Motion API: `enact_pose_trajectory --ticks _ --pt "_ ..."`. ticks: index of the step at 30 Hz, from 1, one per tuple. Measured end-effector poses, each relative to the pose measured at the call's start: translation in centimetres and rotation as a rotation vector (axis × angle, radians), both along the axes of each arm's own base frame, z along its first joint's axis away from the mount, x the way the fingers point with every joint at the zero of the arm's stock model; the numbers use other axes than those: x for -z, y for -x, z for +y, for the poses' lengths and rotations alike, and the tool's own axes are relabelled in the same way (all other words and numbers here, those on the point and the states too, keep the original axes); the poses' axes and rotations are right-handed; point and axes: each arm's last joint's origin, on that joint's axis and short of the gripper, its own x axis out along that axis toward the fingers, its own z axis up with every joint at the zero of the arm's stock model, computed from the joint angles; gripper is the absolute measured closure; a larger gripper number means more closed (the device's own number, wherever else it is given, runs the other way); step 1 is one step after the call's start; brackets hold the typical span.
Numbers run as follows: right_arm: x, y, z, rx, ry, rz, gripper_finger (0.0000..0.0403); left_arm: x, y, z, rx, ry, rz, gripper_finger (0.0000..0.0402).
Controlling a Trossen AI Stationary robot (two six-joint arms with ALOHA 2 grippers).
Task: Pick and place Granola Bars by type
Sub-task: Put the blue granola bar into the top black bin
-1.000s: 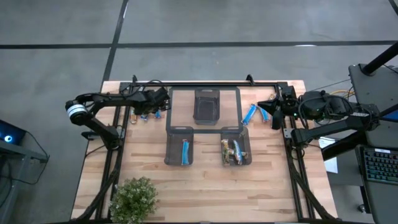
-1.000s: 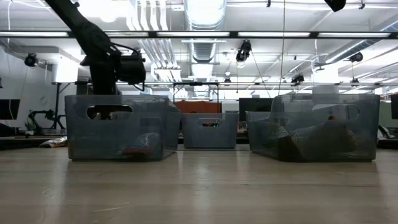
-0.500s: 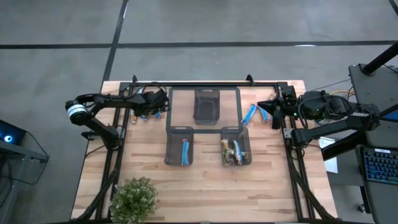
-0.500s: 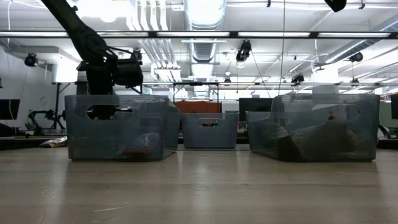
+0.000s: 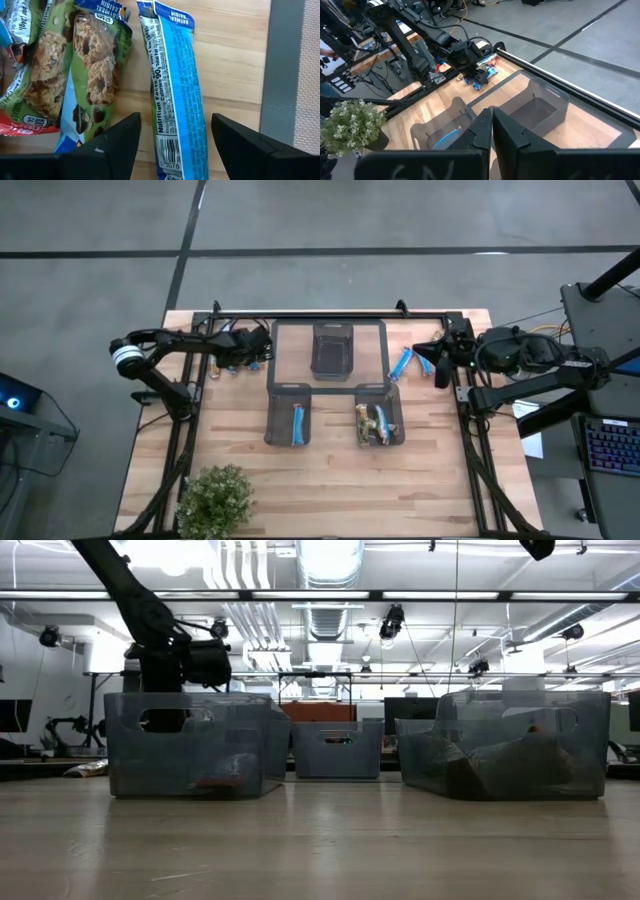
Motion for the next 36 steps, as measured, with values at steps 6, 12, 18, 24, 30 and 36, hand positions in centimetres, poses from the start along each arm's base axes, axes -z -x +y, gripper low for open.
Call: enact_pose_trajectory --ticks 6,12,18,24,30,36 --pt "0.09 -0.23 0.00 0.009 -0.003 0.005 0.0394 -0.17 -0.20 0.13 0.024 0.002 0.000 0.0214" --pt "0.16 -0.39 -0.04 0.026 0.004 0.012 0.0394 -0.21 -0.26 0.14 0.035 0.006 -0.004 0.0251" --pt "0.17 -0.44 -0.03 0.027 0.005 0.013 0.0394 -0.19 -0.23 0.11 0.034 0.011 0.000 0.0282" --pt "0.17 -0.42 -0.03 0.026 0.005 0.013 0.0394 -0.20 -0.24 0.10 0.036 0.017 -0.004 0.0319" --pt "0.17 -0.42 -0.04 0.027 0.005 0.013 0.0394 -0.20 -0.25 0.09 0.038 0.020 -0.006 0.0336" --pt "0.17 -0.42 -0.03 0.027 0.004 0.013 0.0394 -0.32 -0.23 0.06 0.040 0.022 -0.013 0.0337"
